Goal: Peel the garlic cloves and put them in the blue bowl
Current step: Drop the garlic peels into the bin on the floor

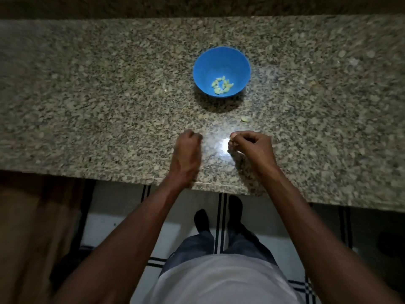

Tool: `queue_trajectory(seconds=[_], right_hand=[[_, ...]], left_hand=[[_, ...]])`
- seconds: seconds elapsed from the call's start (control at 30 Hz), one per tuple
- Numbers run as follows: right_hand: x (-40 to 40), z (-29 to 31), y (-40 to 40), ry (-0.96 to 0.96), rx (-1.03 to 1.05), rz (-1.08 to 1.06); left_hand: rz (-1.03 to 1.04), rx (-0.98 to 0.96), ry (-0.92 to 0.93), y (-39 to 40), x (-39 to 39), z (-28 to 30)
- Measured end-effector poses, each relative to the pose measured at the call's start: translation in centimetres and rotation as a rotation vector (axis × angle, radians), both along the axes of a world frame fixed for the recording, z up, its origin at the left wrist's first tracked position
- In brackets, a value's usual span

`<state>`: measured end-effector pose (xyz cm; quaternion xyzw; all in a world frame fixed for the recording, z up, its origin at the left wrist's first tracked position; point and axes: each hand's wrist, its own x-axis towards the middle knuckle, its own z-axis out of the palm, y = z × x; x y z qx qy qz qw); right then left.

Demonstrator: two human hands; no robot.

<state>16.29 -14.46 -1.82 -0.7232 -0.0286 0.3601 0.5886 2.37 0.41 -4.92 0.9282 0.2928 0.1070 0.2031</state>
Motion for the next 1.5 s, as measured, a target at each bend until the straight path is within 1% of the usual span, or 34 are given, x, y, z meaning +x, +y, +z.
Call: queue_trajectory(seconds=[0.07,0.13,0.2,0.23,0.3,0.43,0.5,0.67,0.73,0.87,1.0,1.13,1.3,1.4,1.5], right_hand=[[-0.6,-0.1,1.8,0.032,0.024,0.091],[-1.6,0.0,4.0,0.073,0.035,0.172],[-3.1,-0.1,6.3,0.111,0.041,0.267],[-4.2,0.1,7.6,0.140,0.057,0.313],[-7.2,0.4,9.9,0.181,0.093,0.388],[-14.6,0.9,13.5,0.209,0.152,0.610],[-19.5,0.9,15.0,0.207,0.162,0.741],[-33.5,0.8,16.9,0.290,0.159,0.934],[-39.5,0.5,17.0,0.301,0.158,1.011],[-50.7,-1.1,17.2,0.333,0.106,1.096],[-58.9,-3.9,17.3,0.349,0.068,1.230],[-64.6,-6.9,17.4,0.329,0.026,1.325],[-69.9,-10.6,17.4,0.275,-0.050,1.436],[-72.8,-13.0,17.9,0.264,-0.085,1.459],[-76.0,-15.8,18.9,0.255,-0.166,1.485]], left_hand=[[0.307,-0.211,-0.114,1.8,-1.5,1.3],[0.460,-0.499,-0.214,2.7,-3.2,2.5],[0.609,-0.754,-0.385,2.9,-5.2,3.0],[0.705,-0.845,-0.481,3.0,-6.4,3.3],[0.865,-0.954,-0.650,3.0,-9.1,3.7],[1.061,-1.073,-0.947,3.1,-16.2,4.3],[1.143,-1.054,-1.056,2.8,-21.3,4.4],[1.337,-0.938,-1.224,-0.4,-35.9,3.7],[1.394,-0.927,-1.252,-2.0,-42.1,2.8],[1.506,-0.873,-1.279,-4.5,-53.2,0.7],[1.658,-0.826,-1.296,-6.6,-61.7,-1.6],[1.808,-0.793,-1.382,-8.0,-67.0,-4.3],[1.960,-0.776,-1.458,-9.0,-71.0,-6.5],[2.026,-0.761,-1.444,-8.4,-73.2,-8.3],[2.068,-0.787,-1.408,-7.6,-75.4,-11.0]])
